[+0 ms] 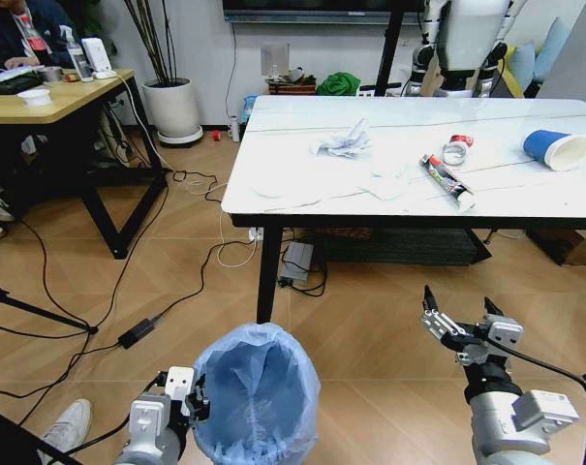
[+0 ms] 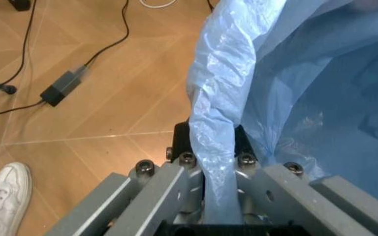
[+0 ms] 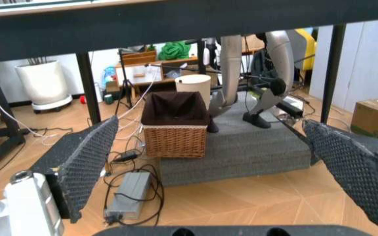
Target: Pick up the trash bin and place the trash from the table into it.
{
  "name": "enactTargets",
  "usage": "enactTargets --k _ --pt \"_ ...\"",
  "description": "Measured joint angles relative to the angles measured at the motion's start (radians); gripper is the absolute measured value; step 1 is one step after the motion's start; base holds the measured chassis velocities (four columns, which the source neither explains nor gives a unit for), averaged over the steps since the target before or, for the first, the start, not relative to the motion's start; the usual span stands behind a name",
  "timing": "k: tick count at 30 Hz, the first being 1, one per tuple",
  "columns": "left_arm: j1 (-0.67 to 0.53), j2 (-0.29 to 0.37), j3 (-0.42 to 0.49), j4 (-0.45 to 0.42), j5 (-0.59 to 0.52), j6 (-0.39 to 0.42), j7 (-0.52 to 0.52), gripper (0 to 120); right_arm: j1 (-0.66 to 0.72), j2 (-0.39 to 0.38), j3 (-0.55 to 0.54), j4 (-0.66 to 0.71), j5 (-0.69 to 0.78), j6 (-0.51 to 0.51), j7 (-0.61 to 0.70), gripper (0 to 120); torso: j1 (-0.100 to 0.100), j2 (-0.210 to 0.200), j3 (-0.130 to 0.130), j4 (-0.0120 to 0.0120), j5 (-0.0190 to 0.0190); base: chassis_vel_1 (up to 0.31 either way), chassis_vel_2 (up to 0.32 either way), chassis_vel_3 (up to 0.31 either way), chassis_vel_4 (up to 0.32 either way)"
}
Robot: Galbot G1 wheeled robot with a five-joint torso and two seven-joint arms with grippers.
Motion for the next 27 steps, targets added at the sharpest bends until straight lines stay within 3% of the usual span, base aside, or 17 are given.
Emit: enactTargets --k 27 --pt "0.031 -0.005 -0.002 -0.014 0.018 0.000 0.014 0 0.000 0.001 -0.002 0.011 -0.003 0.005 0.000 100 0.040 0.106 0.067 0.0000 0.0000 0.000 0.000 0.000 0.000"
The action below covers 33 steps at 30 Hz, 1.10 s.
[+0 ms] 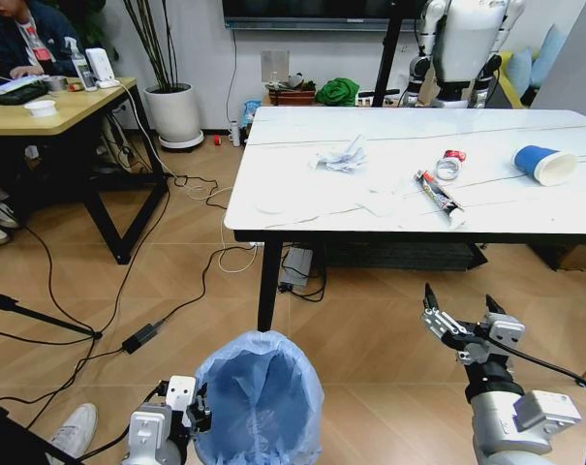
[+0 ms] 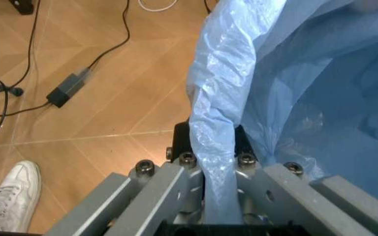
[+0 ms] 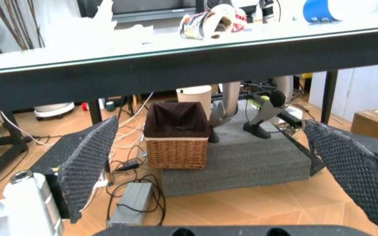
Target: Pick up the trash bin and place the trash from the table into it.
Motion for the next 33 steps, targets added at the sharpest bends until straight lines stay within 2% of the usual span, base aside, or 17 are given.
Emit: enactTargets --k 15,27,33 --pt "0.000 -0.002 0.002 0.000 -0.002 0.000 0.007 0 0.000 0.000 0.000 0.003 0.001 0.000 0.000 100 0.024 0.061 0.037 0.0001 0.0000 0.000 0.000 0.000 0.000" --pt "-0.003 -0.006 0.009 0.000 -0.101 0.000 -0.057 0 0.001 0.000 0.000 -0.006 0.000 0.000 0.000 100 0.047 0.117 0.069 0.0000 -0.0001 0.000 0.000 0.000 0.000" --pt "-0.003 -0.004 0.000 0.000 -0.107 0.000 -0.065 0 0.001 0.000 -0.001 -0.009 -0.002 0.000 0.000 100 0.056 0.138 0.082 0.0000 0.0000 0.000 0.000 0.000 0.000"
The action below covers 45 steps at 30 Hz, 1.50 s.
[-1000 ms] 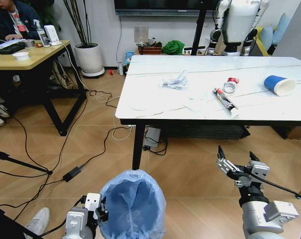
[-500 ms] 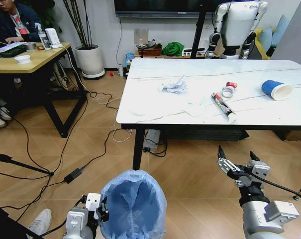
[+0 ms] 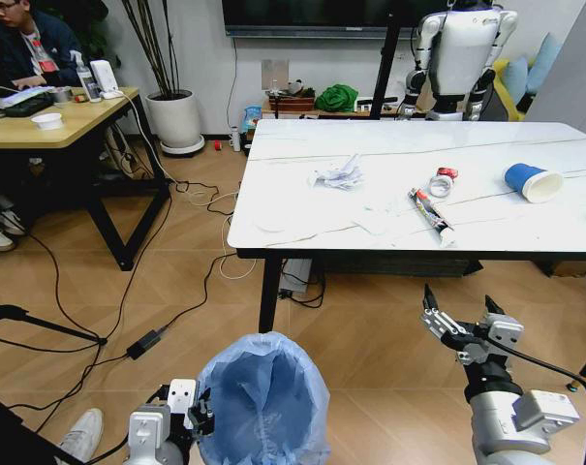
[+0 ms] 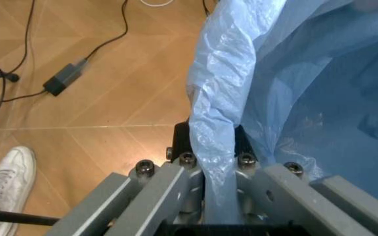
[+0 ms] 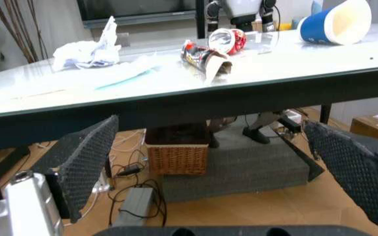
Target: Pick up the trash bin and place the trash from the table into it.
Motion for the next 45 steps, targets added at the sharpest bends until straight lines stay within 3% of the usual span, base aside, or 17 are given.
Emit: enactTargets --k 45 --pt "0.015 -0.003 -0.013 0.001 0.005 0.000 0.010 0 -0.007 -0.027 0.000 0.013 0.025 -0.007 0.001 100 0.079 0.187 0.109 0.0000 0.0000 0.000 0.000 0.000 0.000"
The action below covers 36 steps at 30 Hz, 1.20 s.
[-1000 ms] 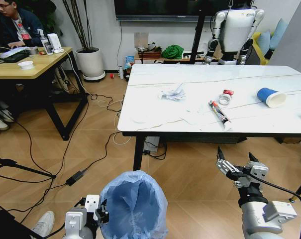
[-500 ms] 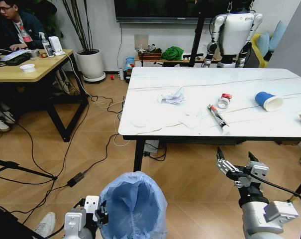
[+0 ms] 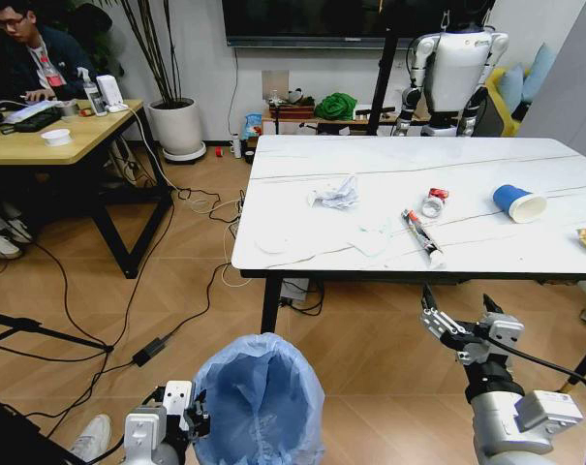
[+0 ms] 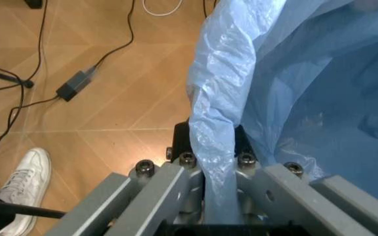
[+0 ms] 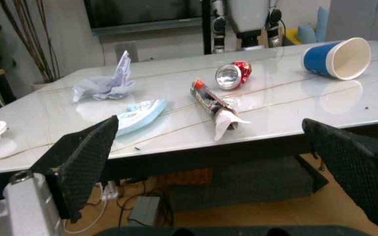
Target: Pick up the trash bin and place the trash from the table into it.
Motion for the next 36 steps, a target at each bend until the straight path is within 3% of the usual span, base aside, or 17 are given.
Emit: enactTargets --k 17,23,27,28,33,34,36 --pt "-0.012 0.002 -0.007 0.000 -0.014 0.000 0.015 0 0.003 -0.026 0.006 0.007 0.024 -0.013 0.002 100 0.037 0.084 0.046 0.0001 0.0001 0.000 0.000 0.000 0.000" --pt "0.001 0.000 -0.017 0.000 -0.018 0.000 0.019 0 0.046 -0.112 0.020 0.007 0.092 -0.058 0.017 100 0.039 0.088 0.049 0.0002 0.0001 0.000 0.000 0.000 0.000" --pt "0.021 0.002 -0.027 0.000 -0.041 0.000 0.038 0 0.139 -0.251 0.029 0.004 0.257 -0.135 0.061 100 0.038 0.086 0.048 -0.0001 0.0003 0.000 0.000 0.000 0.000" --pt "0.021 0.002 -0.027 0.000 -0.041 0.000 0.038 0 0.139 -0.251 0.029 0.004 0.257 -0.135 0.061 100 0.038 0.086 0.048 -0.0001 0.0003 0.000 0.000 0.000 0.000" --pt "0.045 0.011 -0.054 0.000 -0.060 0.000 0.062 0 0.303 -0.465 0.028 -0.057 0.454 -0.201 0.111 100 0.037 0.083 0.046 0.0003 0.0004 0.000 0.000 0.000 0.000" --pt "0.045 0.011 -0.054 0.000 -0.060 0.000 0.062 0 0.303 -0.465 0.028 -0.057 0.454 -0.201 0.111 100 0.037 0.083 0.046 0.0003 0.0004 0.000 0.000 0.000 0.000" --pt "0.047 0.013 -0.069 0.000 -0.069 0.000 0.064 0 0.371 -0.546 0.001 -0.093 0.531 -0.225 0.115 100 0.037 0.082 0.046 0.0003 0.0003 0.000 0.000 0.000 0.000"
